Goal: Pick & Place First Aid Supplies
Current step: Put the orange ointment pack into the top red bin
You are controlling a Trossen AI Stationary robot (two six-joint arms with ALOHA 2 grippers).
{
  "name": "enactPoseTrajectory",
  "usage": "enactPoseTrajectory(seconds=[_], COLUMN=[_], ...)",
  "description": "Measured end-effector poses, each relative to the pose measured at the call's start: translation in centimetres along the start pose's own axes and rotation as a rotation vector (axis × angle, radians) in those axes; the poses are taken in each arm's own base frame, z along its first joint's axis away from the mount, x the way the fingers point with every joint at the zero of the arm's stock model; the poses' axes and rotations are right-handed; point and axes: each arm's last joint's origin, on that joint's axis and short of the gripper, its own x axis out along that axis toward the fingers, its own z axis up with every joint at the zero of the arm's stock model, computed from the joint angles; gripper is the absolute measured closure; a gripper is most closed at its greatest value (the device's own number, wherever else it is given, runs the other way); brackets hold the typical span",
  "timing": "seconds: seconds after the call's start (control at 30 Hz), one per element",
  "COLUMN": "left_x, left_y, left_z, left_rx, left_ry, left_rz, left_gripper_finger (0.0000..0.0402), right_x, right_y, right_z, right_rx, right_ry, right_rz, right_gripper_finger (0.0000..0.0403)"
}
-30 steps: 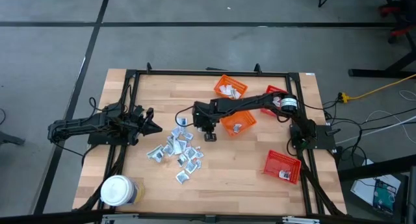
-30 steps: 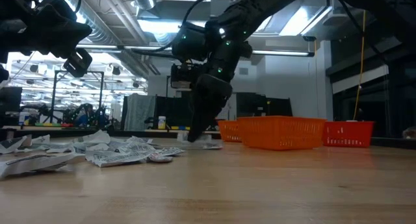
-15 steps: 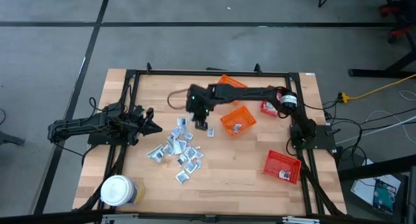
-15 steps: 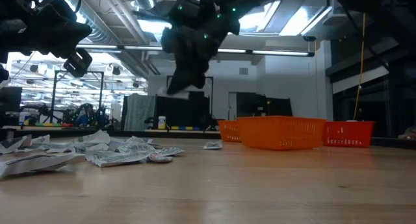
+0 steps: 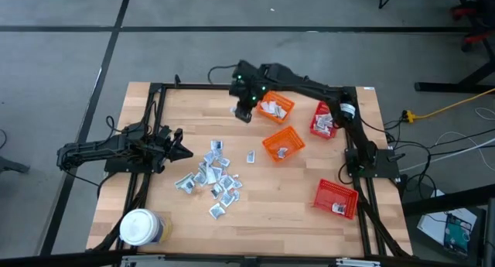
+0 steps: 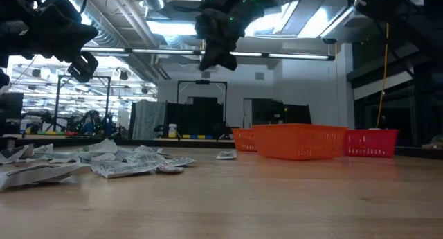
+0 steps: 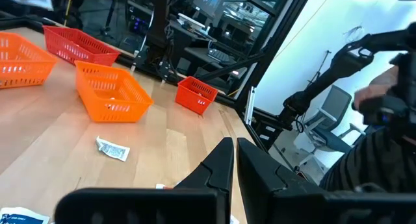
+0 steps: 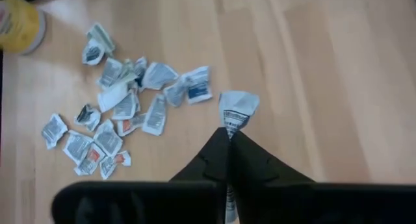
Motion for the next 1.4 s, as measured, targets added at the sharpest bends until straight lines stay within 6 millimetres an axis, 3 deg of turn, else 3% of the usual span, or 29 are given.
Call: enactPoseTrajectory(seconds=[0.37, 0.63, 0.97, 1.2, 1.4], left_x=[0.0, 0.0, 0.0, 0.0, 0.0], left_y=[0.0, 0.0, 0.0, 0.0, 0.0], left_z=[0.0, 0.0, 0.0, 0.0, 0.0], left_rx=[0.000, 0.000, 0.000, 0.000, 0.000], left_ry=[0.000, 0.000, 0.000, 0.000, 0.000], left_rz=[0.000, 0.000, 0.000, 0.000, -0.001], left_gripper_finger=[0.0386, 0.0386, 0.0386, 0.0386, 0.0386], right_x=[-2.8, -5.5, -9.0, -10.8, -12.0], right_y=[-5.4, -7.1, -6.8, -5.3, -3.7], right_z=[-2.1, -4.2, -11.3, -18.0, -21.9], right_rx=[0.124, 0.183, 0.325, 0.469, 0.525], right_ry=[0.125, 0.168, 0.138, 0.168, 0.163], right_rz=[-0.058, -0.091, -0.252, -0.393, -0.438], right_gripper_finger=[0.0397, 0.0382, 0.0395, 0.0378, 0.0394])
